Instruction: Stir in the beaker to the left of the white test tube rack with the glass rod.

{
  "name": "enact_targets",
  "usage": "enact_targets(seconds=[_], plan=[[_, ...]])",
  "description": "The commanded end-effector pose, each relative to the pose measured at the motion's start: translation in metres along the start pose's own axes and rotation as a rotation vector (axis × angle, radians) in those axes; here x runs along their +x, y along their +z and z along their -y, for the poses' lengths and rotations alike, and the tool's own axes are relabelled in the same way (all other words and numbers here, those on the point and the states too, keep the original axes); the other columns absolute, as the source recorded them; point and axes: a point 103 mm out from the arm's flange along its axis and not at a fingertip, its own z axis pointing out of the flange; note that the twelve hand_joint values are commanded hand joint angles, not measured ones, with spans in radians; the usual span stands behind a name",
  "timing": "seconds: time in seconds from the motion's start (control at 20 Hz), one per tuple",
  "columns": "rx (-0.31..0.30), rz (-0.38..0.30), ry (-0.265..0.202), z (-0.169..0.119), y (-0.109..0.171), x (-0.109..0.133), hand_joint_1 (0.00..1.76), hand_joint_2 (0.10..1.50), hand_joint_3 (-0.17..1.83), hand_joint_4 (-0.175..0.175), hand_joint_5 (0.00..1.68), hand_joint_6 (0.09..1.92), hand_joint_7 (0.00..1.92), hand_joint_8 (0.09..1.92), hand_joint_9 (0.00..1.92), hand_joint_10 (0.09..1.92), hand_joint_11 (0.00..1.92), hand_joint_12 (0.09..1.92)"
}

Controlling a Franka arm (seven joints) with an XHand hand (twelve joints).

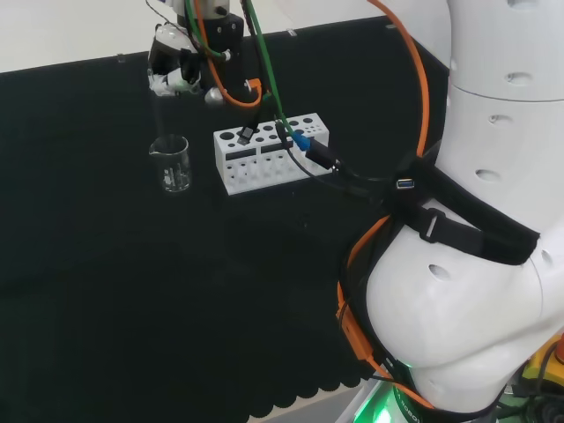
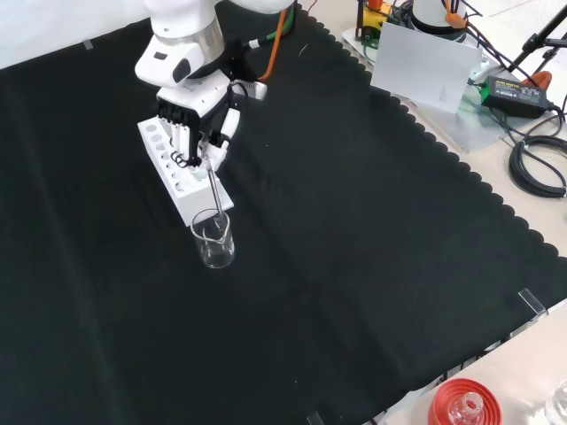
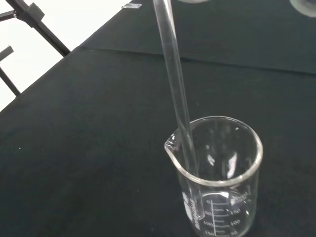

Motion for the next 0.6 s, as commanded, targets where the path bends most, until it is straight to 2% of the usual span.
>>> enact_targets(seconds=[0.05, 0.6], plan=[[0.009, 0.007, -0.009, -0.0105, 0.0035, 0.0074, 1.31, 1.07, -0.17, -0.175, 1.25, 0.56, 1.29, 0.58, 1.79, 0.37, 1.68, 0.63], [-0.005, 0.013, -0.005, -0.0035, -0.0034, 0.0035, 1.31, 1.07, -0.17, -0.175, 1.25, 0.56, 1.29, 0.58, 1.79, 0.37, 1.68, 0.63]])
